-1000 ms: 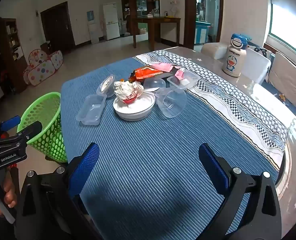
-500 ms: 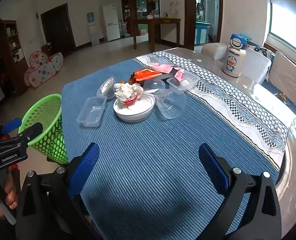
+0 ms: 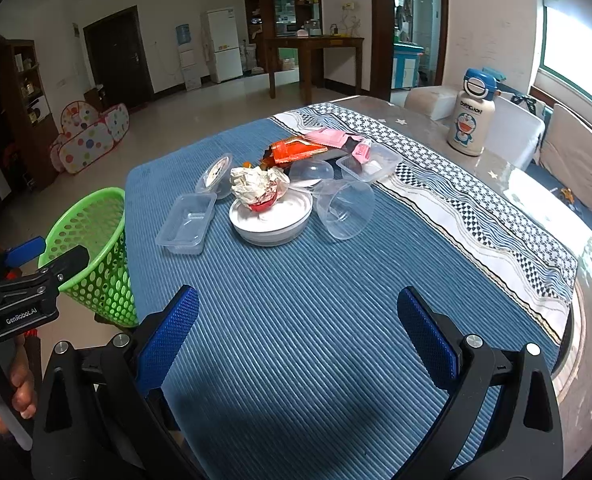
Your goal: Collect trash
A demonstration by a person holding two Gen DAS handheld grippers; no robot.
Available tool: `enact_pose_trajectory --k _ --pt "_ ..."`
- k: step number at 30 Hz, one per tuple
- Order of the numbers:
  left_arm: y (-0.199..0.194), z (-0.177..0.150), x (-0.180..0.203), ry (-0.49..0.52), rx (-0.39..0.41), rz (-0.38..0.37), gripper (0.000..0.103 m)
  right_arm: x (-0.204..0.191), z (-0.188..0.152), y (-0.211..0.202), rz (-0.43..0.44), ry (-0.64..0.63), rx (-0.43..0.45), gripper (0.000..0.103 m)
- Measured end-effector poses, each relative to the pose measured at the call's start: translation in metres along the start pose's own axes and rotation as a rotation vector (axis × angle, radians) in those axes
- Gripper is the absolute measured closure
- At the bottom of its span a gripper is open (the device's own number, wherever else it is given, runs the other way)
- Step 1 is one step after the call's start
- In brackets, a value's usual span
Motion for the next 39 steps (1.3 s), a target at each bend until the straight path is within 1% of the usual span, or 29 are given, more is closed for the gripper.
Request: enact_pose_trajectory --k 17,26,35,39 --pt "0.007 -0.001 -0.004 -0.003 -0.015 0.007 0.006 0.0 0.004 0.006 -0.001 -0.008 -0.006 0.005" --pt "0.013 -0.002 -0.009 -0.023 -0.035 0.013 0.006 0.005 0.008 0.013 0.0 -0.009 -0.008 0.005" --pt "0.018 0.001 -0.01 -0.018 -0.038 0.017 0.006 0.014 0.016 0.025 -0.004 -0.03 -0.006 0.005" --pt "0.021 0.002 -0.011 -0.02 -0.043 0.019 0.006 0.019 0.02 0.036 0.013 -0.032 -0.015 0.005"
Point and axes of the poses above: each gripper's, at about its wrist camera, not at the fingertips, and y roughly the way its jaws point, x to its right, z to its top, the point moved 5 cm from there along y, roughly the way its jaws point, and after that the axes turned 14 degrees about x, right-handed, at the moved point
